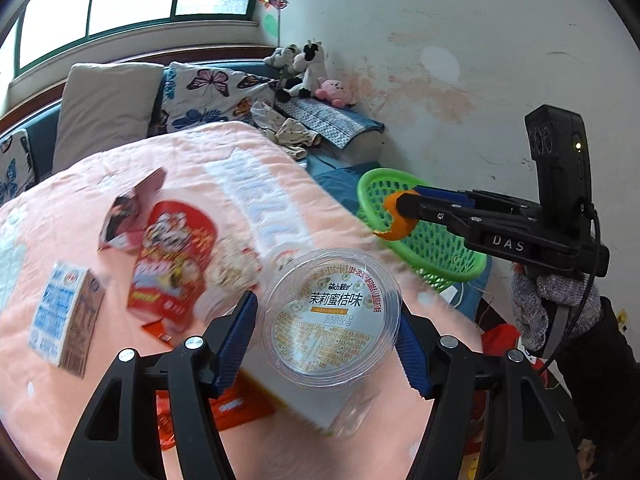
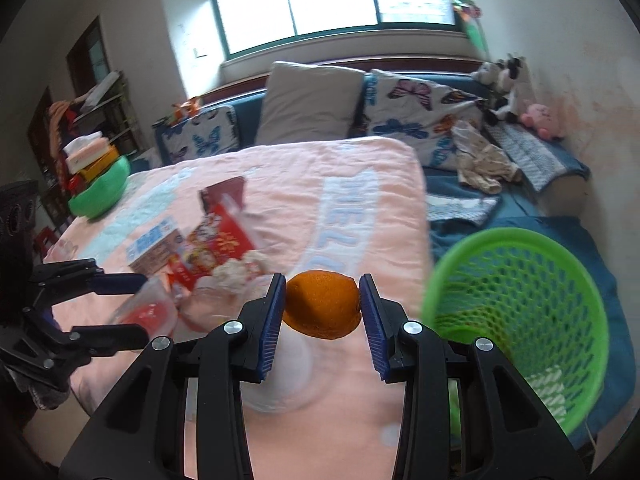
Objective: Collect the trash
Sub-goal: 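Carry both items over the green basket and release them inside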
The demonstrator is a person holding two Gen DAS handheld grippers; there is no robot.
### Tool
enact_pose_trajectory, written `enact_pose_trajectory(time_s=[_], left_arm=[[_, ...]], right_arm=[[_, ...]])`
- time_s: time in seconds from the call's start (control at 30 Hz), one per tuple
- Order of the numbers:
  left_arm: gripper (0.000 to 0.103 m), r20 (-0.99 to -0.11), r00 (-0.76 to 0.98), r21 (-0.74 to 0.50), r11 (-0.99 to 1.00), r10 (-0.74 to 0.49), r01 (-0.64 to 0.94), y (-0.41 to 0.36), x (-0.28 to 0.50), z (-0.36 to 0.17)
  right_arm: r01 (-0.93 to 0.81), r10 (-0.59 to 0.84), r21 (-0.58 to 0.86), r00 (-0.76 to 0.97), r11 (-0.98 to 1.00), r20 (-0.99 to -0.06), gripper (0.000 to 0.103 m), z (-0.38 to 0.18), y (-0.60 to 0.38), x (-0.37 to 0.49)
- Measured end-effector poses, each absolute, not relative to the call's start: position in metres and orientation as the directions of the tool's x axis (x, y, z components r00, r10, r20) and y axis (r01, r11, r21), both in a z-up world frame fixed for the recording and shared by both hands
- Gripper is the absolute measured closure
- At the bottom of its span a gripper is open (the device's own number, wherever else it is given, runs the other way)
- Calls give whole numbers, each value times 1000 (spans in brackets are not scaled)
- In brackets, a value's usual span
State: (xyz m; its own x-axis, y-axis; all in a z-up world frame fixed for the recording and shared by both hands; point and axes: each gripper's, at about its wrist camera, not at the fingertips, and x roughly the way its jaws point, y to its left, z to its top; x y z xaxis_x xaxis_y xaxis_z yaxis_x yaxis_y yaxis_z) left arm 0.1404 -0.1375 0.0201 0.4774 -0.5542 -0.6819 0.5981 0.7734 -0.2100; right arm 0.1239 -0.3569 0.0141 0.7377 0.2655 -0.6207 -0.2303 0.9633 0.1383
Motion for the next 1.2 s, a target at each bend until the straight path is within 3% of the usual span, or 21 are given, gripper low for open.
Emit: enact_pose_trajectory(time_s=[0.4, 1.2], left_arm=[[40, -714, 409, -214, 733, -569, 646, -222, 168, 26], [40, -780, 296, -261, 716, -551, 648, -347, 212, 2]], right_arm=[[14, 71, 122, 747, 992, -662, 63, -6, -450, 124], [137, 2, 167, 766, 976, -643, 45, -17, -514, 72]])
